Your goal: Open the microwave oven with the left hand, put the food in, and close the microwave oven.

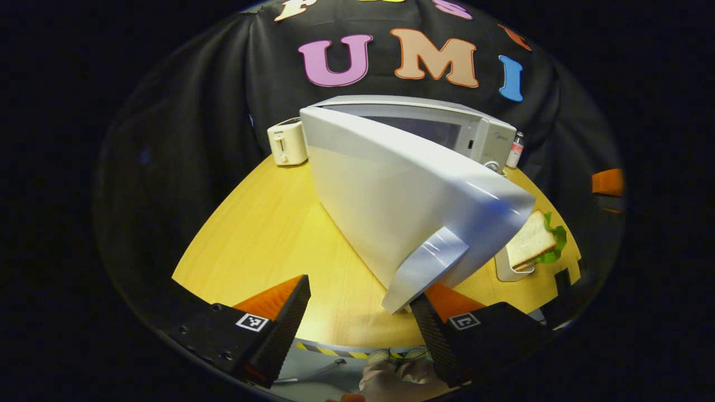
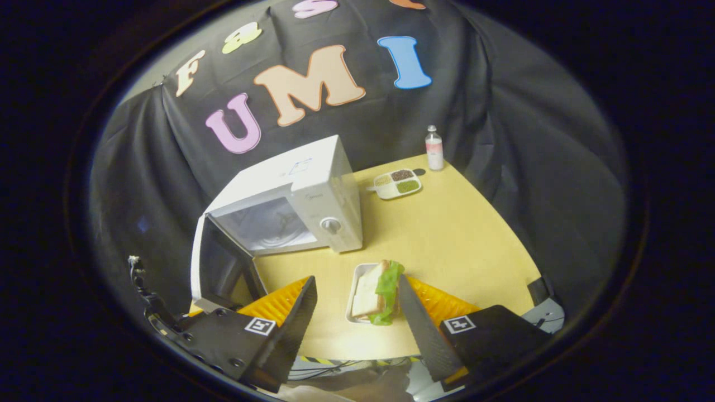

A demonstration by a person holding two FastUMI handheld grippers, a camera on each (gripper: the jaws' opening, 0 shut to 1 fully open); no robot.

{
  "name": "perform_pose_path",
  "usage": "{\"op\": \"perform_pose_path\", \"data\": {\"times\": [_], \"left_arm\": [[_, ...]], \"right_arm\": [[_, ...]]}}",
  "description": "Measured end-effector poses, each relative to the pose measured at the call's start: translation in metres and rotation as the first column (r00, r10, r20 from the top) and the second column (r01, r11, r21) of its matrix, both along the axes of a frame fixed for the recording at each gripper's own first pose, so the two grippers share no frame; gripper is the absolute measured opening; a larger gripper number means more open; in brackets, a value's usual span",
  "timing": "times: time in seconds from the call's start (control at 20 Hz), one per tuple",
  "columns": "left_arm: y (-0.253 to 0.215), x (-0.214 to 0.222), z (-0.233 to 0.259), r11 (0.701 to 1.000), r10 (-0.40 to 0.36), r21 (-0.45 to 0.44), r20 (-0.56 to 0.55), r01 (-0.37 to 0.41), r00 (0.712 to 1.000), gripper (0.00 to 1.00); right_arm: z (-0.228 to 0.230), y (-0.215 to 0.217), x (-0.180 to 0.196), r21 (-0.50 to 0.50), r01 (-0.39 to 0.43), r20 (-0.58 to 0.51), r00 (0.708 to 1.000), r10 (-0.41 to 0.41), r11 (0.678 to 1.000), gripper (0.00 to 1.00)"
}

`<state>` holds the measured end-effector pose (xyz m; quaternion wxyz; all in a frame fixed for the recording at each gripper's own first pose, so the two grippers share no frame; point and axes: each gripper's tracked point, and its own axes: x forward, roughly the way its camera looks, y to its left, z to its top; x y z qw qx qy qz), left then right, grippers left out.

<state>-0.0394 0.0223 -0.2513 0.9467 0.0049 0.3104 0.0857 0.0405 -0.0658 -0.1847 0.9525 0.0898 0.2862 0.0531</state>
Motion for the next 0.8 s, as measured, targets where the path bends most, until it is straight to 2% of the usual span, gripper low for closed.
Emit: {"op": "perform_pose_path", "data": {"times": [0.45, 0.6, 0.65, 0.7, 0.75, 0.8], "left_arm": [[0.057, -0.048, 0.001, 0.979, 0.181, -0.093, -0.004, -0.18, 0.984, 1.0], [0.07, -0.06, 0.005, 0.978, 0.207, -0.025, -0.007, -0.207, 0.978, 1.0], [0.079, -0.064, 0.009, 0.975, 0.222, 0.011, -0.006, -0.222, 0.975, 1.0], [0.087, -0.068, 0.011, 0.969, 0.242, 0.042, 0.002, -0.242, 0.97, 1.0], [0.095, -0.071, 0.015, 0.962, 0.266, 0.057, 0.008, -0.266, 0.964, 0.99], [0.103, -0.078, 0.02, 0.954, 0.293, 0.062, 0.021, -0.294, 0.956, 0.99]], "right_arm": [[-0.045, -0.011, 0.025, -0.017, -0.028, -0.12, 0.992, 0.026, 0.999, 0.9], [-0.067, -0.01, 0.03, 0.002, -0.039, -0.188, 0.981, 0.039, 0.999, 0.9], [-0.075, -0.011, 0.03, 0.008, -0.039, -0.211, 0.977, 0.04, 0.999, 0.94], [-0.083, -0.011, 0.031, 0.014, -0.039, -0.234, 0.971, 0.042, 0.999, 0.9], [-0.091, -0.011, 0.029, 0.022, -0.044, -0.261, 0.964, 0.048, 0.999, 0.93], [-0.097, -0.009, 0.029, 0.033, -0.05, -0.276, 0.959, 0.057, 0.998, 0.9]]}}
